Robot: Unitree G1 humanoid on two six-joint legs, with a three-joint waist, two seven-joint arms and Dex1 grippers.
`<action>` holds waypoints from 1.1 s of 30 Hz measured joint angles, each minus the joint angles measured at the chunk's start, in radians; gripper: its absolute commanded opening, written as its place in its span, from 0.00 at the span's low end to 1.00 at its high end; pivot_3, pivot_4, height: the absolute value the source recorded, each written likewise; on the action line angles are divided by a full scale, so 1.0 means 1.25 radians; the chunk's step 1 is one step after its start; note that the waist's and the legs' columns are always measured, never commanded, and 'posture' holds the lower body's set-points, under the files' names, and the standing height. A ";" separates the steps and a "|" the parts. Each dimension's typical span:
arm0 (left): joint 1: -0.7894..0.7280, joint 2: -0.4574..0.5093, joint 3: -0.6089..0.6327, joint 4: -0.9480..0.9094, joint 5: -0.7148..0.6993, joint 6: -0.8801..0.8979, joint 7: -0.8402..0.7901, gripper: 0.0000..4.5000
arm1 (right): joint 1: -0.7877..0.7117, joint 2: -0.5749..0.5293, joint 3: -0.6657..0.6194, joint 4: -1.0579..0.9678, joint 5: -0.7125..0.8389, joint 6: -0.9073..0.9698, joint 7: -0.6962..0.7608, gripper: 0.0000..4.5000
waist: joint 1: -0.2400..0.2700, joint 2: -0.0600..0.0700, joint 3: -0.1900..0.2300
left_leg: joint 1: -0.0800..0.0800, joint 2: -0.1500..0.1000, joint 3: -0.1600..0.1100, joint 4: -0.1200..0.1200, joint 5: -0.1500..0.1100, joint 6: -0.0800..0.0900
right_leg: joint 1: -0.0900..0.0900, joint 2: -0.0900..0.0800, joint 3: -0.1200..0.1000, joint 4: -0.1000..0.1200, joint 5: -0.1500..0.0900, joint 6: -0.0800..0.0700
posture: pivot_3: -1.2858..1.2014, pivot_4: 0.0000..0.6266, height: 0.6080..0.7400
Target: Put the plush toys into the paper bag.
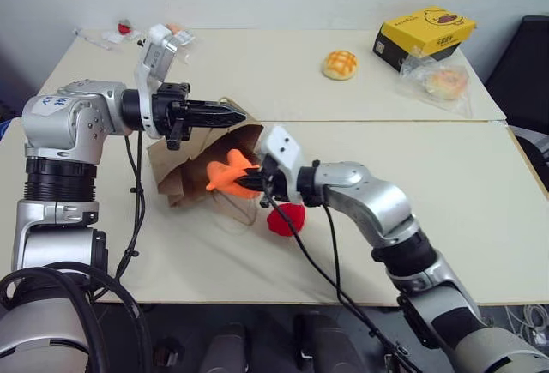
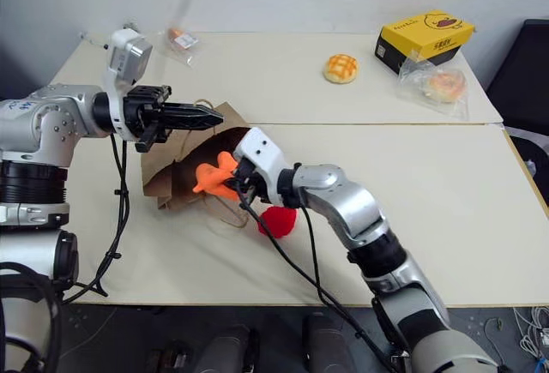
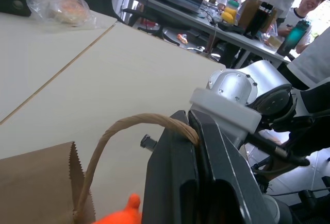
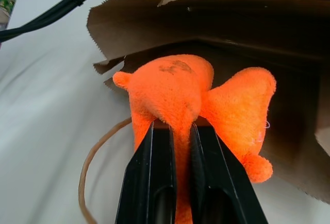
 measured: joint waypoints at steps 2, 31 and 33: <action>0.000 -0.009 0.000 -0.003 -0.010 0.019 0.007 0.00 | -0.029 0.057 0.004 0.087 -0.034 -0.040 -0.024 0.00 | -0.007 0.000 0.000 | 0.000 0.000 0.000 0.000 0.000 -0.001 | 0.000 0.000 0.000 0.001 0.000 0.000 | 0.52 0.24 1.00; 0.000 -0.047 0.038 -0.035 -0.065 0.076 0.100 0.00 | -0.109 0.237 -0.162 0.531 -0.133 -0.418 -0.062 0.77 | -0.044 0.000 0.000 | 0.000 0.000 -0.002 -0.001 0.001 -0.003 | -0.002 0.000 0.000 0.006 0.000 0.000 | 0.52 0.24 1.00; 0.002 -0.048 0.045 -0.034 -0.066 0.075 0.105 0.00 | -0.073 0.205 -0.156 0.442 -0.126 -0.378 -0.024 0.93 | -0.040 0.000 0.000 | 0.000 0.000 -0.002 0.000 0.001 -0.003 | -0.002 0.000 0.000 0.006 0.000 0.000 | 0.52 0.24 1.00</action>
